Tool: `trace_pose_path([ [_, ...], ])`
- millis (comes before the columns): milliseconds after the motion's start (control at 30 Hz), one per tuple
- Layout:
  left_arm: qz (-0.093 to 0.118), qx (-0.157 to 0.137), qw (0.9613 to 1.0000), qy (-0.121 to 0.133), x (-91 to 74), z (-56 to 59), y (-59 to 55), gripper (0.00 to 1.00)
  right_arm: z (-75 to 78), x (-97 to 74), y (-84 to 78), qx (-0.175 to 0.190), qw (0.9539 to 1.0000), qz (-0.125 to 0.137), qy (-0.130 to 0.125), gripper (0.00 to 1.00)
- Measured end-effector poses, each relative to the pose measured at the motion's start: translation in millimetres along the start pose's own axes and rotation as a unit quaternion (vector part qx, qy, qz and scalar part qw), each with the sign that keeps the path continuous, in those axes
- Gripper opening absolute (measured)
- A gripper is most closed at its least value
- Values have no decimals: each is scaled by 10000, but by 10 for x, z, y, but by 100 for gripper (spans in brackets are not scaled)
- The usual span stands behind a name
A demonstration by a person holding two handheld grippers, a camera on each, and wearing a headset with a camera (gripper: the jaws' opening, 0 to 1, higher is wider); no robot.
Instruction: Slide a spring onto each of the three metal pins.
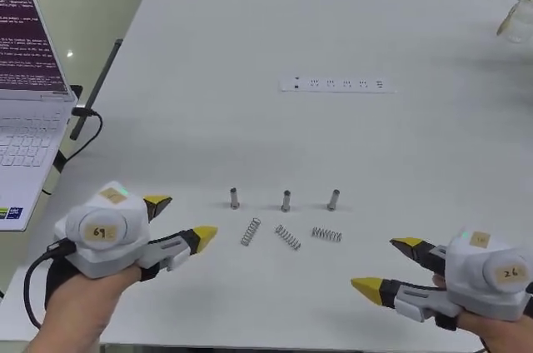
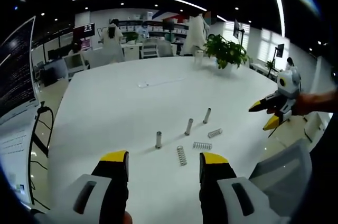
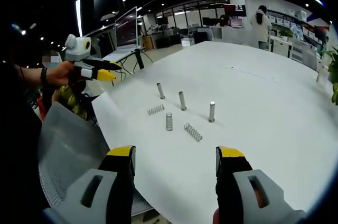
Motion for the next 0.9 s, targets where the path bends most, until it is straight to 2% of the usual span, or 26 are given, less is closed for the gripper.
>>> trace_pose_path([
  [233, 115, -73, 9999, 47, -76, -8, 27, 51, -4, -13, -17, -2, 10000, -27, -1, 60],
  [333, 183, -217, 9996, 89, -99, -19, 35, 51, -10, -7, -21, -2, 10000, -28, 11, 60],
  [667, 152, -232, 9996, 102, -148, 25, -8, 52, -58, 19, -5, -6, 10000, -40, 81, 61],
  [900, 155, -243, 9995, 98, -142, 50, 4, 52, -51, -1, -3, -17, 10000, -38, 89, 61],
])
Point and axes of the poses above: the centre of the closed fingertips' face, and the gripper's own axes: x roughly forward along the fingers, z roughly to its right, y roughly out of its top, the point moved 1 cm from there along -x, roughly backward along the fingers, and after that the axes turned 3 degrees about -y, right-handed, at the moved point
